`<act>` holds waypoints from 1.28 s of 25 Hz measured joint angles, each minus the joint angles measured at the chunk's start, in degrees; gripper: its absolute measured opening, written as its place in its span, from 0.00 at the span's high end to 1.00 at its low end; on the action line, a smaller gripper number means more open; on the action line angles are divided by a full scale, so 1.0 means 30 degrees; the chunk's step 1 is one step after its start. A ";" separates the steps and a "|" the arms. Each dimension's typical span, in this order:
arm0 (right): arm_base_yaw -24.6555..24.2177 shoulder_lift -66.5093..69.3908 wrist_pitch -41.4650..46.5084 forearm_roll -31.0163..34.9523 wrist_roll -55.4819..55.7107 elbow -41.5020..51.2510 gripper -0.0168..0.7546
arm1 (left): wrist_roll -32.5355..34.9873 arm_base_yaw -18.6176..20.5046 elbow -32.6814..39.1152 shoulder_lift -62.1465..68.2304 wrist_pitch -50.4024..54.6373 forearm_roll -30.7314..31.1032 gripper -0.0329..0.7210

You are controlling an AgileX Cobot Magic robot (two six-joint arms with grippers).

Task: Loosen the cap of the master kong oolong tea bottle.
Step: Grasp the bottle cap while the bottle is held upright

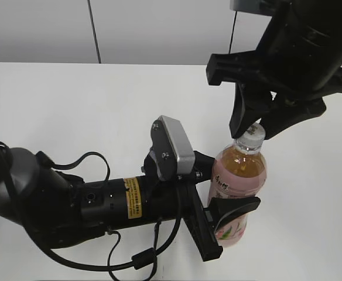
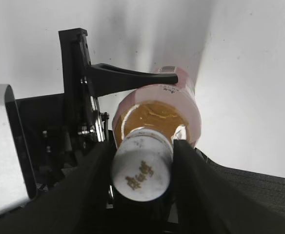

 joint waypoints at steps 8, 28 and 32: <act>-0.0021 0.0000 0.0005 0.0004 -0.3626 0.0017 0.62 | 0.0000 0.0000 0.0000 0.0000 0.0000 0.0000 0.43; -0.0021 -0.0018 0.0042 -0.0275 -3.0124 0.0035 0.62 | 0.0000 0.0000 0.0000 0.0000 0.0000 -0.0047 0.43; -0.0003 -0.0018 0.0042 -0.0427 -3.1003 0.0035 0.62 | 0.0000 0.0000 0.0000 0.0000 0.0017 -0.0088 0.43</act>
